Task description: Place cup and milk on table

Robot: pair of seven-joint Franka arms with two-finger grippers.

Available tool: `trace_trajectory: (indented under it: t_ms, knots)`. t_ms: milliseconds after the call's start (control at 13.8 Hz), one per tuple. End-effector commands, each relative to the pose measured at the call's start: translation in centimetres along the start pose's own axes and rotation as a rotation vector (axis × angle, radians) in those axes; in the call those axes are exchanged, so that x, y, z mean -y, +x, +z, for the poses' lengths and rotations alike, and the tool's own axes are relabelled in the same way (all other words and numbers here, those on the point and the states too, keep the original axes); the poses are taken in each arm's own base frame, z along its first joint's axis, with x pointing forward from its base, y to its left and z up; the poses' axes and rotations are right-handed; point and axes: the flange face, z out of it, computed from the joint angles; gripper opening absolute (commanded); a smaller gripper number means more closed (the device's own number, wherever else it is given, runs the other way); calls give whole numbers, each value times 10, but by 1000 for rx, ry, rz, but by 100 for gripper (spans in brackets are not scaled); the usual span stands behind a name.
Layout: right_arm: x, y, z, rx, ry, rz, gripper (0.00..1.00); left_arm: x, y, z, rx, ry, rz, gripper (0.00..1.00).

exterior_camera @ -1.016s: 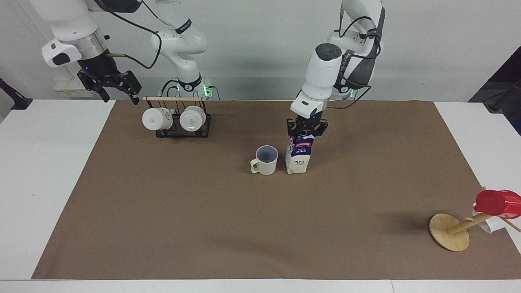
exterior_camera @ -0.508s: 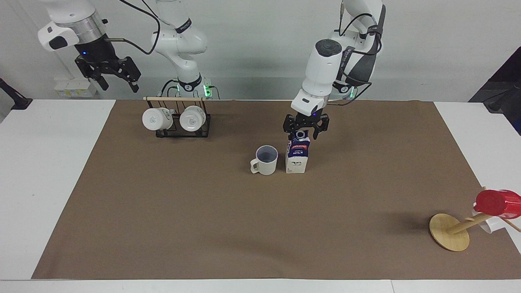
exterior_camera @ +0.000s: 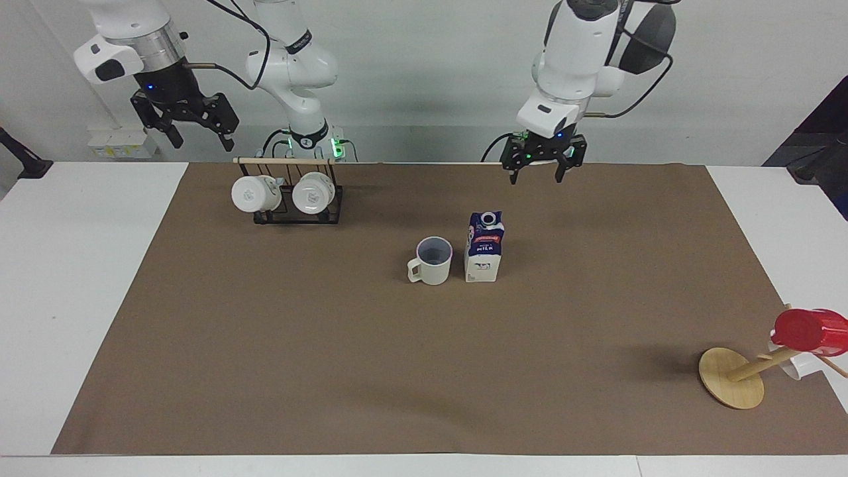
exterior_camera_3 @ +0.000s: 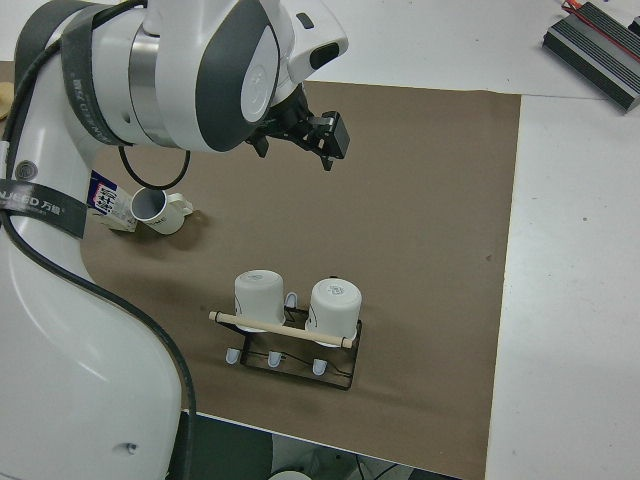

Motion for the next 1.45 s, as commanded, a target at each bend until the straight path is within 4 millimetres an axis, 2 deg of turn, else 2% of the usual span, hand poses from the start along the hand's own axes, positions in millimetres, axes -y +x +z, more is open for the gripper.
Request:
trace_trajectory:
  t_ms: [0,73,363,580,1378]
  knots:
    - [-5,-3,2,-12,-18,-45,100,59,0,-22,32,21,56,100]
    - [-5,-3,2,-12,-19,-45,100,77,0,-25,49,24,39,100]
    - [-9,-2,2,-12,-47,-63,100,119,0,-33,57,24,58,100]
    - [-9,-3,2,-7,-31,-44,100,139,2,-41,45,22,67,100]
    - [-11,-4,3,4,-8,-33,100,137,2,-42,38,20,69,100]
